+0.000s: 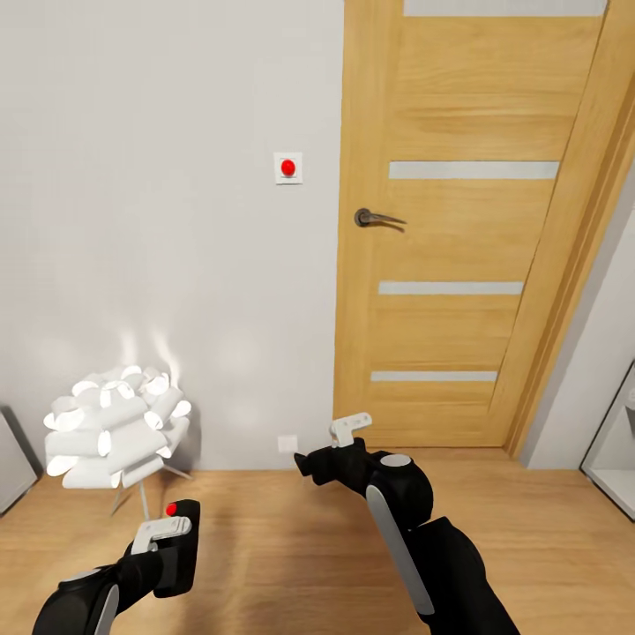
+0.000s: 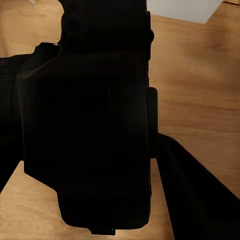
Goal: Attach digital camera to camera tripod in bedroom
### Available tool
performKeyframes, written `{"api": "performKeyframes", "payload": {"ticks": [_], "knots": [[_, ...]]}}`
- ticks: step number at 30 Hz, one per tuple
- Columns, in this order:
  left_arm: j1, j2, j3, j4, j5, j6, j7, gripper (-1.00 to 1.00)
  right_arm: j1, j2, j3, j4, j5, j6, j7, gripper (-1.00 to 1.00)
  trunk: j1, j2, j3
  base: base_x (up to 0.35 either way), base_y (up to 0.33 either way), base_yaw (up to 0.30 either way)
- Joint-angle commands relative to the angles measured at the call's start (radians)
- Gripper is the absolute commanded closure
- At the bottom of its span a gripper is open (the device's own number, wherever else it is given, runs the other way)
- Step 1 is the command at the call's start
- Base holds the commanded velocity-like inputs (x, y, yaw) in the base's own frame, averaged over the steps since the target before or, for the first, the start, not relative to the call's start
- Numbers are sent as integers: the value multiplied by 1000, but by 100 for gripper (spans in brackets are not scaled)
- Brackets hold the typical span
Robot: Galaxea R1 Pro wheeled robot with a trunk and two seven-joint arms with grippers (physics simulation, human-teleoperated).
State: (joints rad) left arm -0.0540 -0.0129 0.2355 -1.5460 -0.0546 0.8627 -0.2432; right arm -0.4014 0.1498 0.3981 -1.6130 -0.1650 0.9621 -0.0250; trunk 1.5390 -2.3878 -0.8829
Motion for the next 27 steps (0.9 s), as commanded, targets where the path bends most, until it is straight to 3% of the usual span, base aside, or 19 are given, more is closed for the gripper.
{"api": "performKeyframes", "payload": {"ticks": [1,7,27], "knots": [[-1,-1,2,-1,-8,4,-8,100,-1,0,0,-1,-4,4,-3,-100,-4,7,2,0,0,0],[-1,-1,3,0,-8,4,-7,100,-2,-1,-3,-1,-4,4,-3,-100,-27,49,21,0,0,118],[-1,-1,5,2,-7,3,-5,100,-5,-4,-3,-1,-5,5,-2,-100,-104,189,84,0,0,269]]}}
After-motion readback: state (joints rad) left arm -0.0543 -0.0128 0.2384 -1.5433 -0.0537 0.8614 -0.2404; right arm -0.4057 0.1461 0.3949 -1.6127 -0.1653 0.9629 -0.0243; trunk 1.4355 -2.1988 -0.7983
